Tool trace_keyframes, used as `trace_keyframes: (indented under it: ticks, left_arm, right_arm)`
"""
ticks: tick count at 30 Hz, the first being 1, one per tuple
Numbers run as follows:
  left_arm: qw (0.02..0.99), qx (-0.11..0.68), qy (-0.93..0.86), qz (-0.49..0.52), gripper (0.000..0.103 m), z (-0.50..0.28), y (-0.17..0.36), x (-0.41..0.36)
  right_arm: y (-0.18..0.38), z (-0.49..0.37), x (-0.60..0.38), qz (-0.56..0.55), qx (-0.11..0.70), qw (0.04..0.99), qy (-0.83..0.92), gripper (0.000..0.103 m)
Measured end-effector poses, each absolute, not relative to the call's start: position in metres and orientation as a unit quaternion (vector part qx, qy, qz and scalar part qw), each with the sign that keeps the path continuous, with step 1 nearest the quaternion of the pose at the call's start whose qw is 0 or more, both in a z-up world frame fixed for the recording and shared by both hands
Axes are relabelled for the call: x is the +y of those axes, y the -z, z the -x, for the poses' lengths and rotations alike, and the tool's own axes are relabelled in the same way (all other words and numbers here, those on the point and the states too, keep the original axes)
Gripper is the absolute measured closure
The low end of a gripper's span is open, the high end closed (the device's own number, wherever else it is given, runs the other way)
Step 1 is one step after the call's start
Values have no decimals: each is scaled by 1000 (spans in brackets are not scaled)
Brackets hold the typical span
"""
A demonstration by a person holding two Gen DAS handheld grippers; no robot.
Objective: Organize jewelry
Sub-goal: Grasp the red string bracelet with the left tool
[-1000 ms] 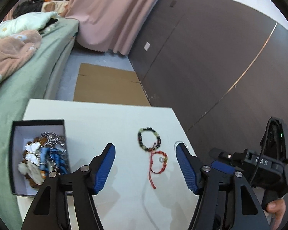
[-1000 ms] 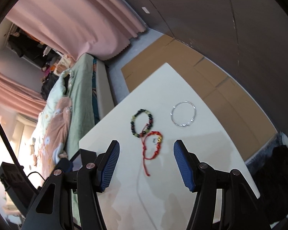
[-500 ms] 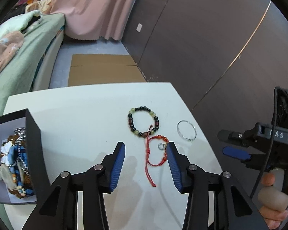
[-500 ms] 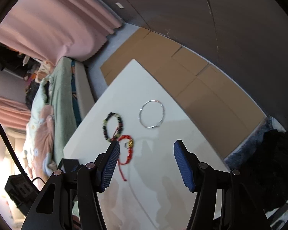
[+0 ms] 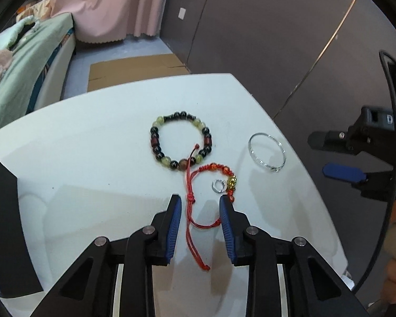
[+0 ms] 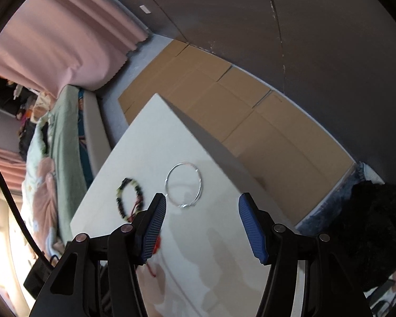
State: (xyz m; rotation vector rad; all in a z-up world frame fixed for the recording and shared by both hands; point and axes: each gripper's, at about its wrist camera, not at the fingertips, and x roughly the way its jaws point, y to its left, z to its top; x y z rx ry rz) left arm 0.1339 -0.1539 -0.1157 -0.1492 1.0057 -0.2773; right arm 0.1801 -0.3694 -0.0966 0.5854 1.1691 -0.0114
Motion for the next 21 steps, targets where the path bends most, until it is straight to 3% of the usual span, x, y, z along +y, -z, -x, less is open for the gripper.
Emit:
trace_keyframes:
  ticks: [2,4,6,13,17,21]
  left_arm:
    - [869,479,119,47,79,-132,116,-159]
    - [873,477,96,36,92,-131,116,-161]
    - [877,473,85,23,98,-129,117,-164]
    - [869,482,93,63,101,-129,110,-143]
    - [876,465,103,81,101,-126,91,-130]
    - [879,455,104,99,102,-126,80,-121]
  right_arm:
    - [101,-184,-371,-270,548,791,9,44]
    - [105,-189,-370,-265,554,789,13,44]
    - [108,-192,-368,-258,559,787,17,44]
    - [100,-195,-351,-235,547,803,-17,44]
    - [95,-199,-334,-213,539,813,-60,66]
    - [97,-205,-320,-190,542,815,-81,67]
